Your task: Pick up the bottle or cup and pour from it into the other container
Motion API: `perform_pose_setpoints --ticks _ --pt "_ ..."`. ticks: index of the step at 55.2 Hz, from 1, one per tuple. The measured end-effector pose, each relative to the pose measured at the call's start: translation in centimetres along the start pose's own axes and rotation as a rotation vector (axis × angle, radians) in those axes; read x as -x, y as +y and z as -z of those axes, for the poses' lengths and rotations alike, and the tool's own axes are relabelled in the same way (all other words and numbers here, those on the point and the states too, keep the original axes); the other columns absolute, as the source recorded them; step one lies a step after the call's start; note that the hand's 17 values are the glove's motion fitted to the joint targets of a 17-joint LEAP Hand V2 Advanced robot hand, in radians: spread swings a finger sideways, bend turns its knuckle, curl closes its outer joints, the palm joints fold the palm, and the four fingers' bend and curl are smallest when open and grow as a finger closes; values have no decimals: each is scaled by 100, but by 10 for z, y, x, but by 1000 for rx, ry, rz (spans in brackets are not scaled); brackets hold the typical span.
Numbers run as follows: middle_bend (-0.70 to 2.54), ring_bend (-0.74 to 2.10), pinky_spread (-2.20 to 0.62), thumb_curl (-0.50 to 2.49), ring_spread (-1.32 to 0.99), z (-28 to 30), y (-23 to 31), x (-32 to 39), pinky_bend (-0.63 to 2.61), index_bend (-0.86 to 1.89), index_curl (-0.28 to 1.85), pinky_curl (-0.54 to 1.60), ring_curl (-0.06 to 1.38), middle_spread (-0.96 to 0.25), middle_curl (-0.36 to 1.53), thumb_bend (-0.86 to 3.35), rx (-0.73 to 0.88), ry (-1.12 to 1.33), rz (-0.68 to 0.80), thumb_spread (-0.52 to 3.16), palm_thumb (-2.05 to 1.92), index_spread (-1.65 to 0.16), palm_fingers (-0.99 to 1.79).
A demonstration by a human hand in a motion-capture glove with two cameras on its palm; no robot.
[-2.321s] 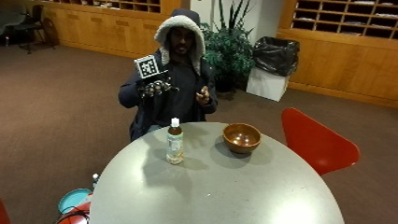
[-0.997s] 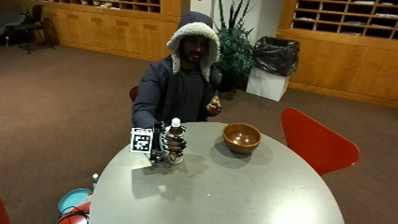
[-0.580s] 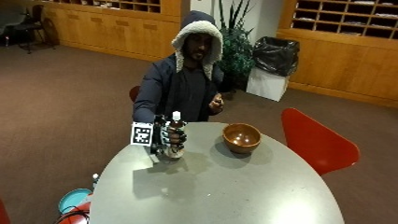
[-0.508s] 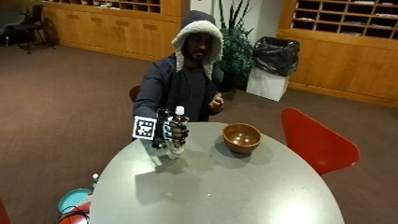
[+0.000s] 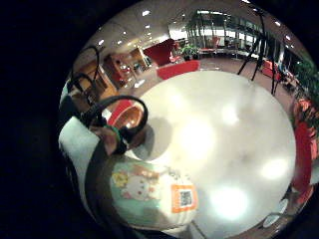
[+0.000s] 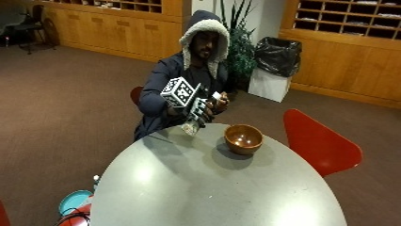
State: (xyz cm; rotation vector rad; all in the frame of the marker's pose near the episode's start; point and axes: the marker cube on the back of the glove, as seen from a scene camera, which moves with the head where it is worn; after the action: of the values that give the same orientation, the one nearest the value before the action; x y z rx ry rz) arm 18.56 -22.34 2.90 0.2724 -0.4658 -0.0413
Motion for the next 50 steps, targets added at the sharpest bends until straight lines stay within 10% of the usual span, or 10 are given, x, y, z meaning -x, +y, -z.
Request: perform_pose_setpoints --ticks 50 --pt "34 72 -12 69 -18 -117 -58 58 48 12 31 38 44 -22 49 -4 707 933 113 41 88 -24 121"
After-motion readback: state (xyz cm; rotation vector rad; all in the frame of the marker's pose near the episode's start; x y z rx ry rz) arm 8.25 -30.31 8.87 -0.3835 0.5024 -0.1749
